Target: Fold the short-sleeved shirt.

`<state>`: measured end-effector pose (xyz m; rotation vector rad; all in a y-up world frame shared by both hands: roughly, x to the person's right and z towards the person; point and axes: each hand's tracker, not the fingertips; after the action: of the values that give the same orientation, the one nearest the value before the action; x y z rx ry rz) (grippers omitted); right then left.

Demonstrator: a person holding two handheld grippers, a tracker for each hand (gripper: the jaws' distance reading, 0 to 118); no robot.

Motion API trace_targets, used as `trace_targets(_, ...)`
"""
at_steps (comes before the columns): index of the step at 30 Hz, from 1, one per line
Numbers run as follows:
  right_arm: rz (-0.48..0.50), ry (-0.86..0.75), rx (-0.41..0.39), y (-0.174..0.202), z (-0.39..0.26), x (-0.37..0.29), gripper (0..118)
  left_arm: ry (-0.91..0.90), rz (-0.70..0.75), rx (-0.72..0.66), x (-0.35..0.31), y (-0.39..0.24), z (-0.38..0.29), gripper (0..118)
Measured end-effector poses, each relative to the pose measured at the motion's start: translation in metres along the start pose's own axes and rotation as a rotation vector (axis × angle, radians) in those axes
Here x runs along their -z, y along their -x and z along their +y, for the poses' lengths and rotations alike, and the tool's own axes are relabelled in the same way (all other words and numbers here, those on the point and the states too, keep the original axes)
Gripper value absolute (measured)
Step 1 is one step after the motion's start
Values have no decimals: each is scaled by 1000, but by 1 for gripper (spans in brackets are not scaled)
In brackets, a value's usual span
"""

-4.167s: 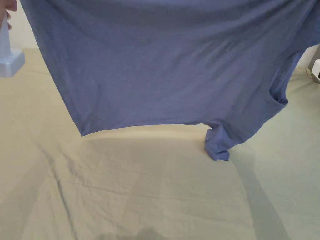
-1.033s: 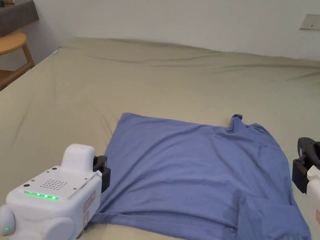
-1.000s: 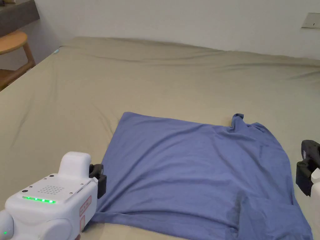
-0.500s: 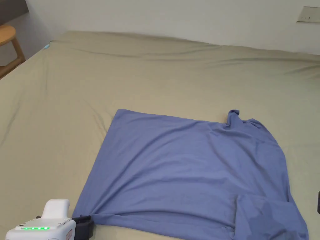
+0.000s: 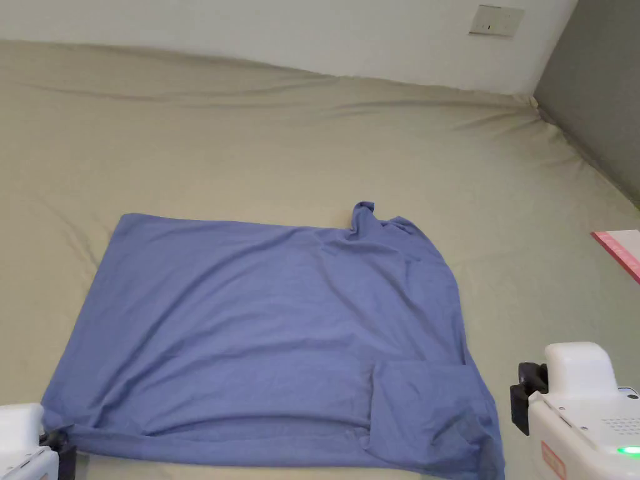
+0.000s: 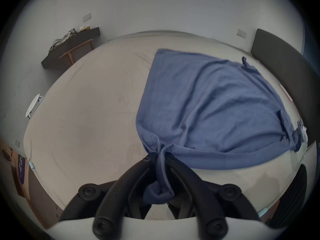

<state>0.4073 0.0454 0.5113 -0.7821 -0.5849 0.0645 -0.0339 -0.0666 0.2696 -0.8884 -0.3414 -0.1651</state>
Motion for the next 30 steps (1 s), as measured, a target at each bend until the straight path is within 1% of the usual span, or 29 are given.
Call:
trace_targets(1, 15, 50, 8, -2, -7, 10, 35, -14, -6, -13, -6, 1, 3, 8)
trace_targets(3, 26, 136, 55, -6, -25, 32, 98, -36, -9, -20, -19, 1, 9, 8)
trace_targets(4, 32, 195, 57, -8, -33, 42, 105, -46, -8, -15, -24, 0, 10, 8)
trace_targets(5, 61, 233, 76, -8, -44, 53, 105, -49, -7, -8, -28, -1, 11, 8)
trace_targets(6, 61, 253, 87, -8, -54, 61, 105, -52, -5, 2, -36, -4, 14, 8)
trace_targets(10, 58, 355, 71, 1, -79, 87, 105, -38, 7, 22, -43, -9, 15, 8)
trace_targets(13, 81, 407, 108, 5, -87, 102, 105, -16, 17, 15, -38, -11, 12, 8)
trace_targets(14, 98, 412, 120, 6, -88, 104, 105, -4, 23, 14, -35, -12, 12, 8)
trace_targets(15, 125, 411, 135, 6, -89, 105, 99, 4, 28, 15, -33, -13, 10, 8)
trace_targets(16, 135, 401, 141, 7, -88, 105, 89, 8, 31, 16, -32, -13, 8, 8)
trace_targets(17, 165, 394, 139, 8, -88, 105, 67, 15, 34, 18, -30, -14, 6, 8)
trace_targets(18, 244, 383, 162, 8, -87, 104, 29, 21, 35, 17, -19, -8, 3, 8)
trace_targets(19, 295, 343, 198, 8, -86, 102, 12, 28, 34, 14, -17, -7, 1, 8)
trace_targets(20, 252, 323, 168, 13, -84, 99, 12, 33, 34, 10, -15, -7, -1, 8)
trace_targets(21, 191, 337, 87, 18, -83, 99, 12, 41, 27, 1, -14, -5, -3, 8)
trace_targets(22, 198, 325, 70, 20, -83, 98, 12, 44, 17, -16, -13, -2, -4, 8)
trace_targets(25, 218, 256, 193, 8, -81, 81, 12, -9, -31, -105, -26, 6, -4, 8)
trace_targets(27, 221, 160, 260, -5, -78, 63, 12, -59, -50, -141, -35, 9, -1, 8)
trace_targets(29, 234, 83, 284, -12, -72, 50, 12, -88, -53, -190, -41, 13, 4, 8)
trace_targets(30, 235, 49, 291, -13, -67, 45, 12, -111, -82, -221, -45, 13, 9, 8)
